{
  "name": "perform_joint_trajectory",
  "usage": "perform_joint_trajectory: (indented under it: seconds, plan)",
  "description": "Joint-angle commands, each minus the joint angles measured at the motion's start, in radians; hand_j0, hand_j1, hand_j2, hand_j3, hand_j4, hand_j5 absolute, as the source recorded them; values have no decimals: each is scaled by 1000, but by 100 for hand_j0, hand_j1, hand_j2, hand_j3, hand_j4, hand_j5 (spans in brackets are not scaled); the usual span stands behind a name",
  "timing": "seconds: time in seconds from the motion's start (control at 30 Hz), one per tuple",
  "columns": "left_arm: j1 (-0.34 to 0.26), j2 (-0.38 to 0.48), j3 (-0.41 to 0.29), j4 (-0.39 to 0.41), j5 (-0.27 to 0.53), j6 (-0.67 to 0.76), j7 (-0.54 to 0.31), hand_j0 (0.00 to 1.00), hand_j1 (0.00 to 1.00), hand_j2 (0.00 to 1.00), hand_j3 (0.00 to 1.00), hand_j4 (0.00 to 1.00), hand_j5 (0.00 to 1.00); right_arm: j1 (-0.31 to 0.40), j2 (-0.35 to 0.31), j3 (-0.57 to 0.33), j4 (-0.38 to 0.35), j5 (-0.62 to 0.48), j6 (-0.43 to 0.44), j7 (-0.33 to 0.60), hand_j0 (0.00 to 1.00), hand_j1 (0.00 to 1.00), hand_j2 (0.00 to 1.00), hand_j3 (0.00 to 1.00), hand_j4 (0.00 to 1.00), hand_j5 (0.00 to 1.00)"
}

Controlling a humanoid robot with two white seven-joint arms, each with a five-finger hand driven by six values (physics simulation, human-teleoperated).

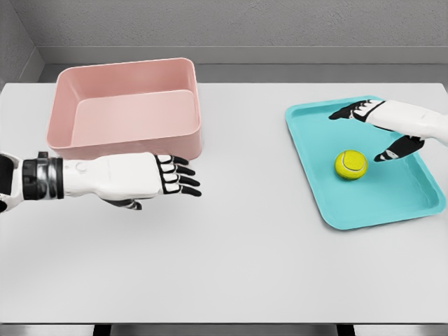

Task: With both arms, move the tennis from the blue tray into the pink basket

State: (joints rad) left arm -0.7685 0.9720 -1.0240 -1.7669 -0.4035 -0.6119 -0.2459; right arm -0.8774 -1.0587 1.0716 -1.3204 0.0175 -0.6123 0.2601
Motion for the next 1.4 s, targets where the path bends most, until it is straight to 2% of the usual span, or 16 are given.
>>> perform_joint_trajectory:
  seconds: [0.0, 0.17, 0.27, 0.37, 0.57, 0.7, 0.9, 1.27, 1.37]
  plan:
    - [-5, -12, -60, 1, 9, 1, -1, 100, 100, 100, 100, 100, 100, 2, 0, -4, 17, -5, 1, 1, 100, 100, 100, 100, 100, 100]
    - [-48, -6, -79, 1, 9, 1, 0, 100, 100, 100, 100, 100, 100, 6, -35, 4, 18, 1, 1, -33, 100, 100, 100, 100, 100, 100]
    - [-61, -10, -79, 1, 9, 1, -1, 100, 100, 100, 100, 100, 100, 37, -24, 25, 63, 1, 1, -35, 100, 100, 100, 100, 100, 100]
    - [-63, -10, -96, 1, 9, 1, -1, 100, 100, 100, 100, 100, 100, 37, -23, 56, 64, 2, 1, -25, 100, 100, 100, 100, 100, 100]
    - [-64, -9, -116, 1, 8, 1, -1, 100, 100, 100, 100, 100, 100, 35, 36, 70, 72, 27, 1, -7, 100, 100, 100, 100, 100, 100]
    - [-66, -7, -116, 1, 8, 1, -1, 100, 100, 100, 100, 100, 100, 34, 43, 68, 76, 29, 1, -2, 100, 100, 100, 100, 100, 100]
    - [-66, -7, -116, 1, 8, 1, 0, 100, 100, 100, 100, 100, 100, 32, 94, 70, 122, 52, 1, 19, 100, 100, 100, 100, 100, 100]
    - [-66, -7, -116, 1, 8, 1, 0, 100, 100, 100, 100, 100, 100, 32, 129, 79, 156, 56, 1, 19, 100, 100, 100, 100, 100, 100]
    - [-66, -9, -117, 1, 8, 1, -1, 100, 100, 100, 100, 100, 100, 32, 143, 90, 182, 64, 1, 19, 97, 97, 97, 97, 97, 97]
